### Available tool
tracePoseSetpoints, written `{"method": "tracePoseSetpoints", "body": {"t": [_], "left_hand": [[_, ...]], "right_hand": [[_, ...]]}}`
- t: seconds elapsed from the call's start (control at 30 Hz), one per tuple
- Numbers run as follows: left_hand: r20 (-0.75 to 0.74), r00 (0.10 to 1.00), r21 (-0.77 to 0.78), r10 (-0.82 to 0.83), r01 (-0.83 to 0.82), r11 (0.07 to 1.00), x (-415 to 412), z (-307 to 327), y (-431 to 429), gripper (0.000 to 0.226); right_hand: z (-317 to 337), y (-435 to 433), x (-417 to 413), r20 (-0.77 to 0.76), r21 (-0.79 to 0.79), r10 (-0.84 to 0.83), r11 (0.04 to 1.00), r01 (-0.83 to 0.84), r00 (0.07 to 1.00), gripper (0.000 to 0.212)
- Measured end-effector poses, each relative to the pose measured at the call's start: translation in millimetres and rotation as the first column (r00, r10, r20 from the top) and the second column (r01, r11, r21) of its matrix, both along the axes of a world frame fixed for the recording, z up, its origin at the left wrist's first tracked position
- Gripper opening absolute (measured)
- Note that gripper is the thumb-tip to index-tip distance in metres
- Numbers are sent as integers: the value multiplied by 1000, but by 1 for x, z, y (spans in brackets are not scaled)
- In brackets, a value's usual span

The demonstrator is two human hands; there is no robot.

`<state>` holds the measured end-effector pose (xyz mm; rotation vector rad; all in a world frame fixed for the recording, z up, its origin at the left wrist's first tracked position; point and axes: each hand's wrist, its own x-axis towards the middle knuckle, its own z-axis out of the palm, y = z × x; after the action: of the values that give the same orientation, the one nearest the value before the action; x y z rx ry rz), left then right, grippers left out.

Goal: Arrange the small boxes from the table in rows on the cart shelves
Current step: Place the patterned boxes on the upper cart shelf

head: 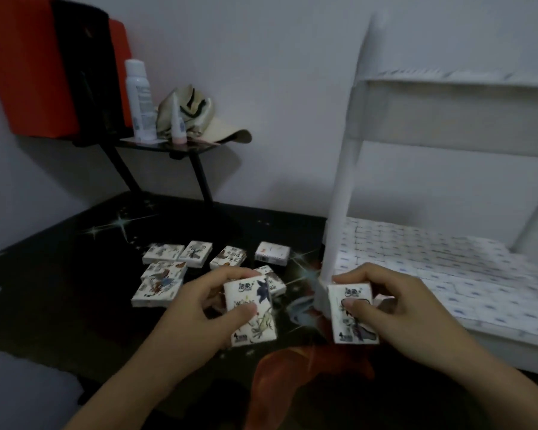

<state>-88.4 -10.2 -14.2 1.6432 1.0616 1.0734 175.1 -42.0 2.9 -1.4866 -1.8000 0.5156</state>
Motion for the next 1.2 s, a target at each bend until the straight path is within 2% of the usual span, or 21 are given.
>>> {"method": "tracePoseSetpoints", "body": {"t": [0.1, 0.23, 0.3, 0.37, 0.53, 0.6, 0.7, 0.8, 0.83, 0.9, 1.0, 1.03, 1.1, 1.2], "left_hand": [[-6, 992, 153, -129, 128, 980, 44, 43, 1, 34], [-9, 947, 322, -320, 306, 896, 111, 105, -5, 27], [-19, 924, 400, -383, 358, 844, 140, 136, -6, 25], [-56, 911, 518, -410, 377, 768, 166, 169, -4, 24], [-77, 925, 730, -373, 307, 610, 227, 250, 20, 19], [-118, 932, 745, -344, 312, 589, 252, 269, 34, 18], [-190, 917, 685, -349, 379, 622, 288, 288, 58, 18], [-289, 898, 634, -332, 439, 636, 317, 305, 79, 20], [-322, 886, 616, -335, 464, 636, 324, 311, 85, 21], [-378, 863, 592, -336, 504, 628, 339, 321, 96, 22], [-438, 845, 574, -307, 526, 628, 361, 331, 114, 25], [-459, 843, 573, -281, 523, 632, 369, 333, 119, 27], [-511, 837, 587, -195, 506, 632, 383, 339, 127, 31], [-582, 811, 621, -60, 491, 611, 402, 343, 134, 36]], "right_hand": [[34, -18, 26, 16, 87, -41, 995, 39, 999, 19], [79, -39, 64, -33, 180, -130, 975, 134, 991, 15], [98, -51, 81, -45, 222, -150, 962, 156, 988, 24], [115, -62, 95, -32, 249, -168, 953, 171, 985, 32], [154, -78, 123, -25, 353, -228, 909, 222, 973, 17], [168, -78, 131, -54, 401, -228, 887, 230, 972, 18], [191, -74, 144, -141, 421, -219, 869, 259, 965, 22], [221, -62, 166, -242, 436, -275, 826, 358, 930, 28], [231, -56, 174, -227, 446, -315, 808, 386, 921, 33], [249, -43, 192, -131, 463, -421, 775, 430, 898, 36], [270, -20, 217, -41, 456, -522, 749, 481, 852, 24], [275, -13, 224, 38, 461, -577, 734, 498, 816, 22], [282, 1, 236, 288, 470, -671, 721, 509, 684, 22], [284, 18, 246, 582, 462, -681, 727, 507, 445, 26]]}}
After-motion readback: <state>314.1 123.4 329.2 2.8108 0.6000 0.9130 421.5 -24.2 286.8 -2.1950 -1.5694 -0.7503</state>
